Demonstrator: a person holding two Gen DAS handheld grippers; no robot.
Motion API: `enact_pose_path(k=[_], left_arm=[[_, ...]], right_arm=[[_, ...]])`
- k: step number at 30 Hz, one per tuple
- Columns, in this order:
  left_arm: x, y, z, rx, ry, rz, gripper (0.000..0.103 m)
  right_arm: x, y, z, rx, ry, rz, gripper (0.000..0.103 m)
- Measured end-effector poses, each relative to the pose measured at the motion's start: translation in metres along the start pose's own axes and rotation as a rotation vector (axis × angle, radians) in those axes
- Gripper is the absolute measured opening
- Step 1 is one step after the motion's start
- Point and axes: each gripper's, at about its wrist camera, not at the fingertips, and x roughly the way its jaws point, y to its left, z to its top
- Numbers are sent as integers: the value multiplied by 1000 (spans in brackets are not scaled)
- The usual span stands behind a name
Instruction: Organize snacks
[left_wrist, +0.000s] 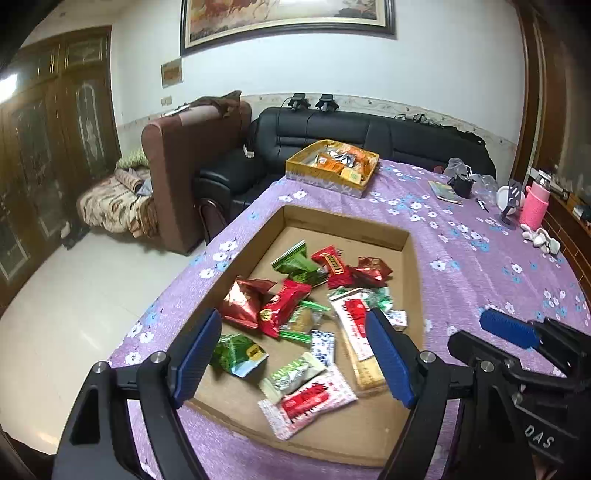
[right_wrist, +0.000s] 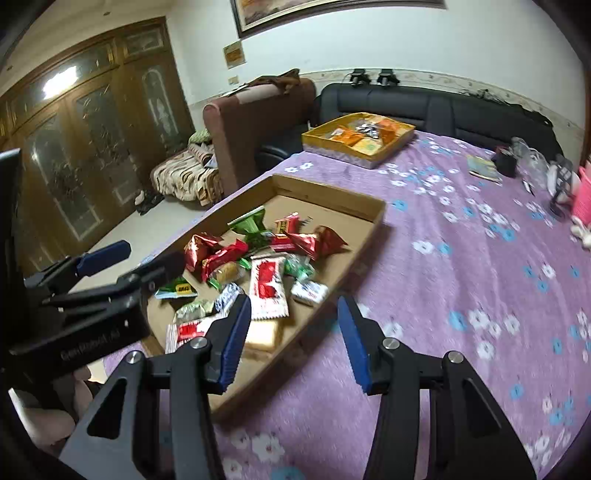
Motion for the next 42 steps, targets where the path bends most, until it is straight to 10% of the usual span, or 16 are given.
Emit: enact_pose_path(k=[27, 42], left_arm=[[-58, -73, -10, 119, -127, 3, 82], [-124, -59, -23, -3, -515, 176, 103]], right_arm=[[-59, -37, -47, 97, -98, -91, 63], [-75, -26, -53, 61, -158, -106, 64]])
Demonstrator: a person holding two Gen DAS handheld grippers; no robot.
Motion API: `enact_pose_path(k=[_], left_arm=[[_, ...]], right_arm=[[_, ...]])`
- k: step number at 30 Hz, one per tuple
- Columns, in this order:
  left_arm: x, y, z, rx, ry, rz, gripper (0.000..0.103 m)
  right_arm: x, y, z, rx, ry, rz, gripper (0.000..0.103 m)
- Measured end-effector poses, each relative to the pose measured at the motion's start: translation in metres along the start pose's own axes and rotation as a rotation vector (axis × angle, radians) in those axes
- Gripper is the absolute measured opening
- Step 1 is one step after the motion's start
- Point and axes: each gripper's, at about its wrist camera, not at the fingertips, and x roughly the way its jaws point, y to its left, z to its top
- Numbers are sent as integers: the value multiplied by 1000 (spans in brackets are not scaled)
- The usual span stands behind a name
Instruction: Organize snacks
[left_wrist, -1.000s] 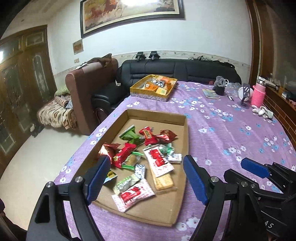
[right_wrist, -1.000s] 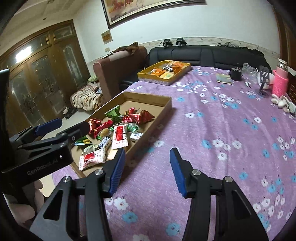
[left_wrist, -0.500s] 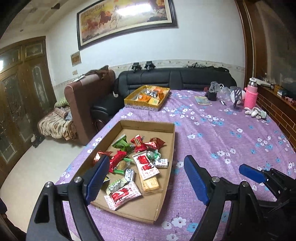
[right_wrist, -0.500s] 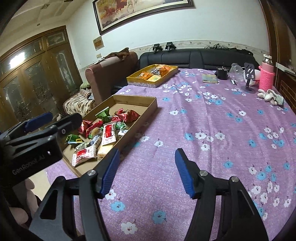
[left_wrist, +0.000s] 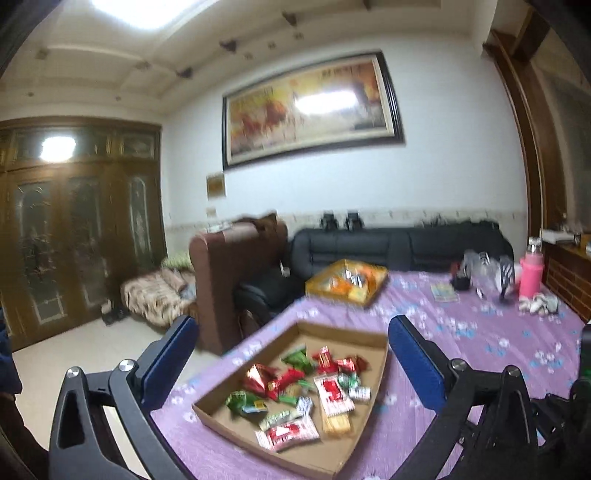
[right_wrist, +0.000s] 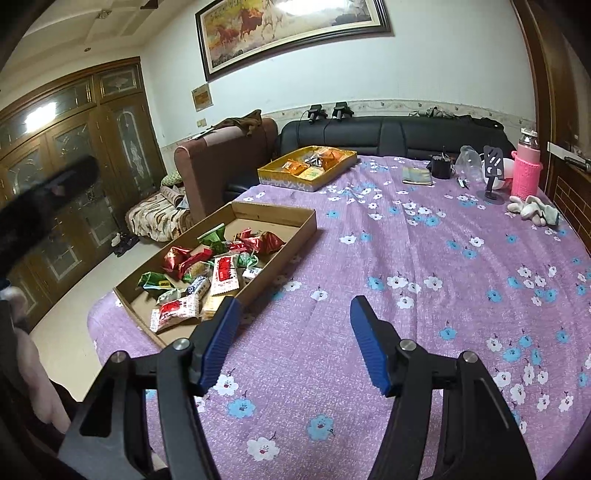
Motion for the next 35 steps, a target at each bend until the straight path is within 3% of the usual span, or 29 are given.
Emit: enact_pose_path(k=[3, 6, 13, 35], left_arm=[[4, -7, -2, 35, 27, -19, 103], [17, -11, -8, 32, 106, -61, 103], [39, -11, -24, 18, 251, -57, 103], [78, -25, -45, 41, 430, -122, 103]], right_arm=[[2, 4, -3, -10, 12, 0, 66], [6, 9, -8, -22, 30, 5, 67], [14, 15, -16, -51, 56, 7, 67], [47, 13, -18, -32, 145, 59, 67]])
